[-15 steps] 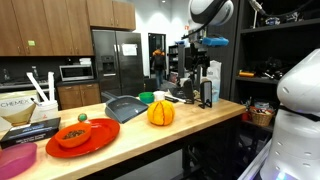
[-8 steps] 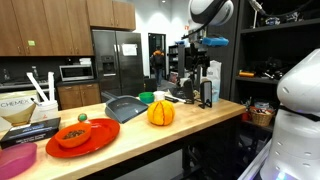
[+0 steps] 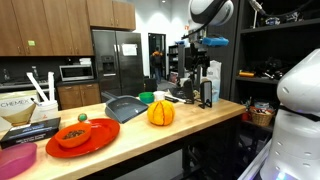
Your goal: Push the basketball onto the dust pan
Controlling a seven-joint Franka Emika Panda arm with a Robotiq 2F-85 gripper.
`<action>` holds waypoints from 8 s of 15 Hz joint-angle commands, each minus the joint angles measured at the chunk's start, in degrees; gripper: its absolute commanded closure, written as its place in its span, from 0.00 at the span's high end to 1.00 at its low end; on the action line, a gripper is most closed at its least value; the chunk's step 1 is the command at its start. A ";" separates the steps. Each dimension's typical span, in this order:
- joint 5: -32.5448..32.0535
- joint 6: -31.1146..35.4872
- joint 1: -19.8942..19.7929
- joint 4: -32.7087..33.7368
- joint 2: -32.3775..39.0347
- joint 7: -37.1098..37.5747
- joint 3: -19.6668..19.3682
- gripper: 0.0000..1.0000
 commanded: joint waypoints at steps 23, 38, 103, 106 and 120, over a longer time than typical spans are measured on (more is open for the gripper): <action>4.95 -9.10 7.79 7.32 10.48 -21.47 -1.02 1.00; 10.66 -3.18 9.49 7.31 15.00 -19.27 1.75 1.00; 0.44 -8.72 12.52 8.78 25.56 11.87 12.97 1.00; -1.37 -6.44 12.00 8.39 28.72 10.31 13.01 1.00; -12.65 10.90 11.84 20.39 44.55 7.32 10.70 1.00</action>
